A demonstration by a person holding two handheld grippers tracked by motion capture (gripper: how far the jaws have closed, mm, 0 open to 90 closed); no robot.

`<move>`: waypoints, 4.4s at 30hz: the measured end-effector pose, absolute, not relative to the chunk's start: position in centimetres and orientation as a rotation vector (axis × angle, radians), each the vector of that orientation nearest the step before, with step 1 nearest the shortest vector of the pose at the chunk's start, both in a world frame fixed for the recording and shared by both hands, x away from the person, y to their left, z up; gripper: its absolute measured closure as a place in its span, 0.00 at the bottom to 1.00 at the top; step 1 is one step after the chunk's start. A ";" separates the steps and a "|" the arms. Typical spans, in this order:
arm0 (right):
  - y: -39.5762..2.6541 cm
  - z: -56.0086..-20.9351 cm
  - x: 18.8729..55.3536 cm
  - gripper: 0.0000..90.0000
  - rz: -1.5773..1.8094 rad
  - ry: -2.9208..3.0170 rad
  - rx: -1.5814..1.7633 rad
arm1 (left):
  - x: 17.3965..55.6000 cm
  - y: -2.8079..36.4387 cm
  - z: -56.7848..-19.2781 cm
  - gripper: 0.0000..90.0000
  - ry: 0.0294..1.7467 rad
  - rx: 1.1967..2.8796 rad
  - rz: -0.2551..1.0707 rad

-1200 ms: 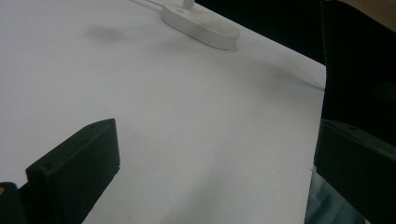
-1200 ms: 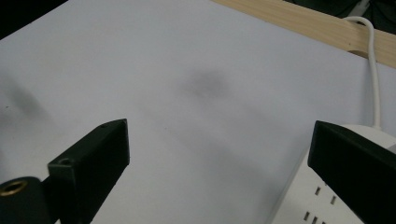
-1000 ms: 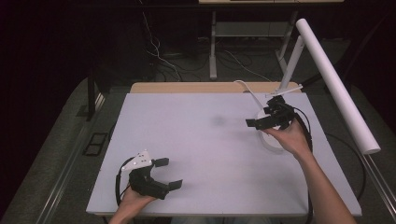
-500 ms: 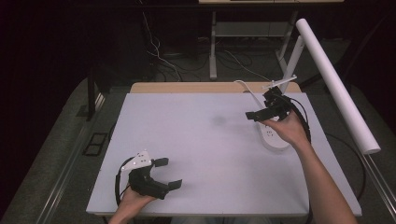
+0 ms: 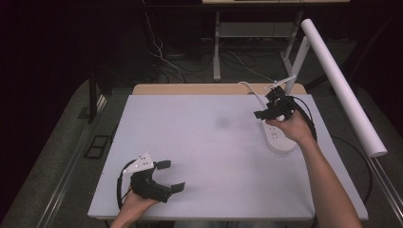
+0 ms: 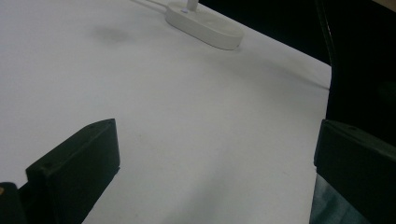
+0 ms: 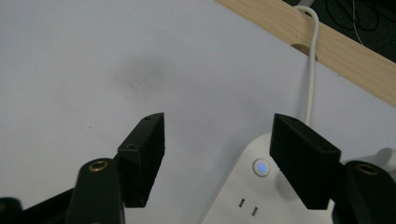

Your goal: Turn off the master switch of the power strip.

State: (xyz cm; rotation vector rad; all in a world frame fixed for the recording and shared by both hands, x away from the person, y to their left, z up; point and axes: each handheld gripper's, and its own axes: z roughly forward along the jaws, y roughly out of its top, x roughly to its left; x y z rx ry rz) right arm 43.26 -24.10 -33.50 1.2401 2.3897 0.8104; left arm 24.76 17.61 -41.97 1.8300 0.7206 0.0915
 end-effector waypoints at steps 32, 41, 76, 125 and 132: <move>-23.0 -34.6 46.1 0.77 0.515 2.433 1.097 | 24.9 17.8 -42.0 0.00 0.728 1.832 0.105; -23.5 -35.1 46.3 0.88 0.457 2.421 1.105 | 24.9 17.9 -42.0 0.00 0.731 1.831 0.105; -24.7 -39.4 47.0 0.99 0.388 2.465 1.136 | 24.8 17.8 -42.0 0.00 0.731 1.835 0.104; -25.5 -40.9 45.9 1.00 0.508 2.380 1.158 | 24.7 17.6 -42.0 0.00 0.713 1.842 0.099; -25.5 -40.5 46.4 1.00 0.554 2.383 1.209 | 24.8 17.7 -42.0 0.00 0.726 1.831 0.097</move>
